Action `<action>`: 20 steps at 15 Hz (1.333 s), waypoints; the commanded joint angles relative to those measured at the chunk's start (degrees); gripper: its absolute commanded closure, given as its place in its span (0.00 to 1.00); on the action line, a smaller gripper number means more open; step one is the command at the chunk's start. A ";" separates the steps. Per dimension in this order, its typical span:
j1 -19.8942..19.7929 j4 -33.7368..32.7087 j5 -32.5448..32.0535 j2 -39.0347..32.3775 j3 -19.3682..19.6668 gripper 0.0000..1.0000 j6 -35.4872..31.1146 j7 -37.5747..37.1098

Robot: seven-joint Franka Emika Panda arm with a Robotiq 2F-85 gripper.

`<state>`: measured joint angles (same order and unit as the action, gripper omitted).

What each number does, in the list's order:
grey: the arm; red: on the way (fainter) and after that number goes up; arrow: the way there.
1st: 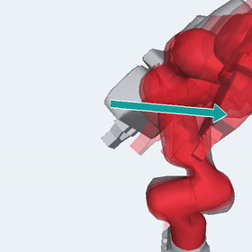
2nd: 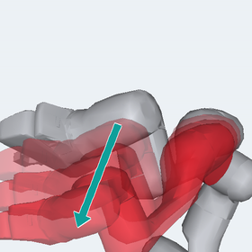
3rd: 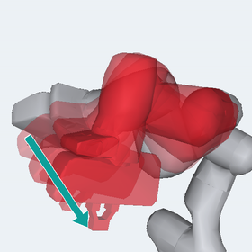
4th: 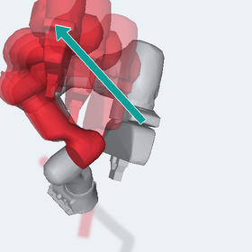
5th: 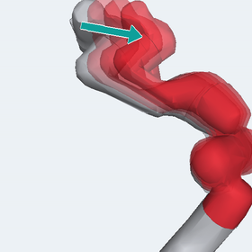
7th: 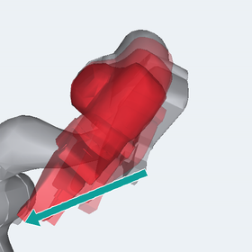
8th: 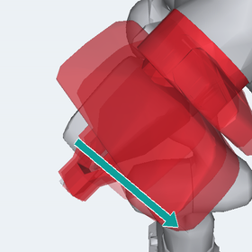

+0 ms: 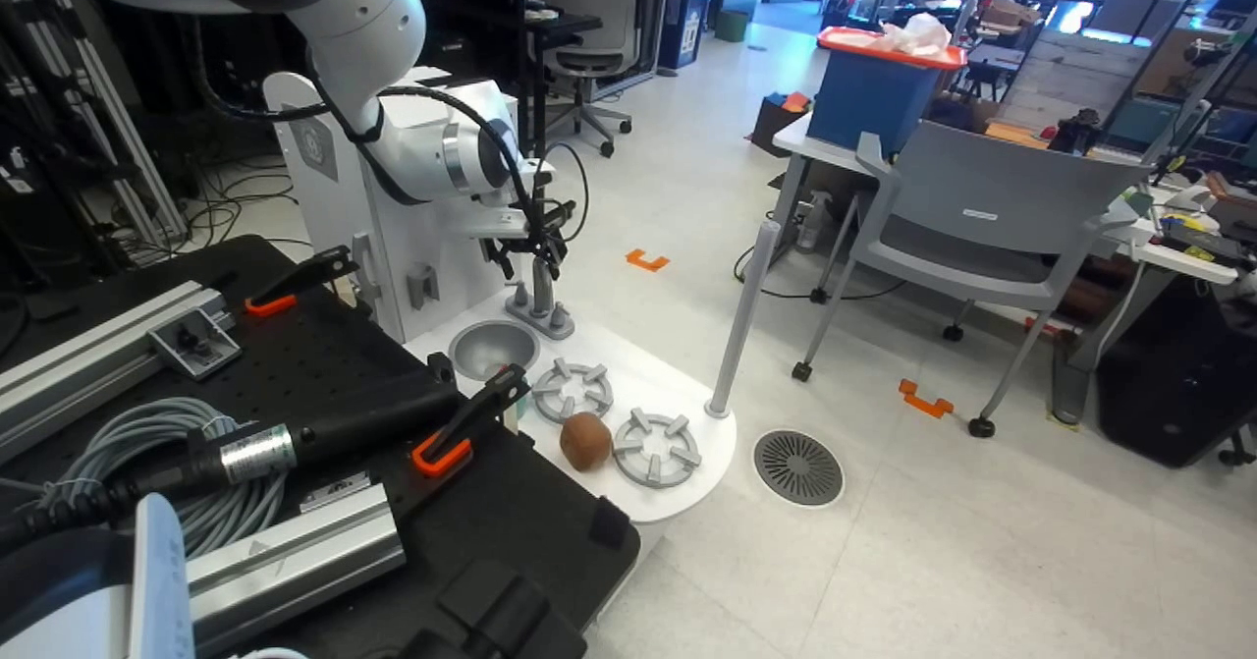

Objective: Push the grey toy tap to the left

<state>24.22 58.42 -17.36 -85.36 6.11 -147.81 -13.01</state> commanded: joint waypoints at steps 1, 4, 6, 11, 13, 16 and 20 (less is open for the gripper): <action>1.04 0.93 1.29 0.01 0.22 0.00 3.99 -1.16; 0.90 3.09 2.34 1.73 -1.20 0.00 11.07 -2.74; 0.25 3.81 3.00 2.25 -3.46 0.00 12.61 -1.14; -0.13 2.37 3.61 2.02 -5.81 0.00 12.59 -1.37; -0.39 2.79 3.91 2.59 -6.23 0.00 14.01 -1.66; -1.90 6.45 5.58 6.05 -8.71 0.00 18.57 -0.64; -5.60 13.53 6.71 12.11 -12.22 0.00 23.49 2.44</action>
<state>20.33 65.19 -13.06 -80.51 -2.34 -129.05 -13.49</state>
